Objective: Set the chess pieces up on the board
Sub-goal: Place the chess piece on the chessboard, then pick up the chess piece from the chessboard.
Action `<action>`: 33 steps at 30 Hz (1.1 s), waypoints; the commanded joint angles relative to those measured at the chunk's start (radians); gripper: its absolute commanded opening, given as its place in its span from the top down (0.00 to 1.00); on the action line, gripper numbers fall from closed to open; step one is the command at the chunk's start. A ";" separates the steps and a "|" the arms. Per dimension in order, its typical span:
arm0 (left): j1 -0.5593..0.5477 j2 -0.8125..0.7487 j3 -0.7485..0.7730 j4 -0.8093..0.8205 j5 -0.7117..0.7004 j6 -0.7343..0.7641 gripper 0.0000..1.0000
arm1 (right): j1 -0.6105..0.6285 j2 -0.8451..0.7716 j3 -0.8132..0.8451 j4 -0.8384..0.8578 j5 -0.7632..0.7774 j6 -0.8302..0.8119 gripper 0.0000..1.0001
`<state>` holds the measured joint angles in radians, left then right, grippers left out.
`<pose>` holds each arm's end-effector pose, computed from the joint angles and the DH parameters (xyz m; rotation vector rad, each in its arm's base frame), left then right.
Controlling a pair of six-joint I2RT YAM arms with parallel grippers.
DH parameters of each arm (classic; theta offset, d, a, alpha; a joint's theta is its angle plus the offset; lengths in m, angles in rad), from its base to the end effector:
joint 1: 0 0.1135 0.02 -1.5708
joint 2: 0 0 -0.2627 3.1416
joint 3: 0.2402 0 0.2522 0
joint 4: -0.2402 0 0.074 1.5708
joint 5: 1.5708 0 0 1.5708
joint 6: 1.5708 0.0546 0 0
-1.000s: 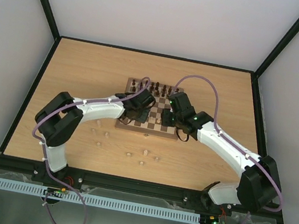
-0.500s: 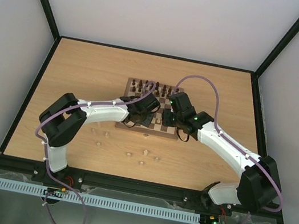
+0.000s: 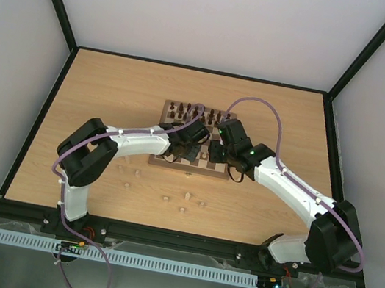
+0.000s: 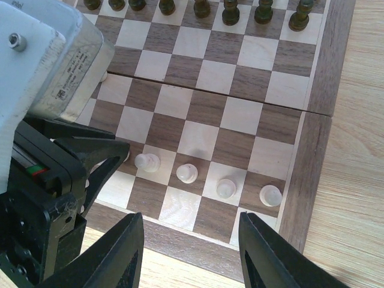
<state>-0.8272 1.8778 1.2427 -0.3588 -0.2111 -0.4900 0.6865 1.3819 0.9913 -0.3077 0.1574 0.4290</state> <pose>0.2803 -0.2879 0.1601 0.3488 2.5264 -0.2493 0.2514 0.1949 0.2515 -0.2106 2.2828 0.4120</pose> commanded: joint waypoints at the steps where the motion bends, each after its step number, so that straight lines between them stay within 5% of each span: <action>1: -0.008 0.020 0.025 -0.018 -0.010 -0.001 0.85 | -0.005 -0.012 -0.012 -0.004 0.002 -0.004 0.55; 13: -0.009 0.003 0.021 -0.013 -0.012 -0.005 0.75 | -0.005 -0.009 -0.011 -0.002 -0.004 -0.004 0.55; 29: 0.067 -0.170 0.057 -0.091 -0.128 0.011 0.36 | -0.006 -0.009 -0.012 0.001 -0.013 -0.005 0.55; 33: 0.110 -0.144 0.049 -0.070 -0.128 0.015 0.41 | -0.006 -0.005 -0.010 0.001 -0.017 -0.005 0.55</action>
<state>-0.7567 1.7111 1.2900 -0.4099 -0.3084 -0.4808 0.6865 1.3819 0.9897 -0.3073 0.1478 0.4290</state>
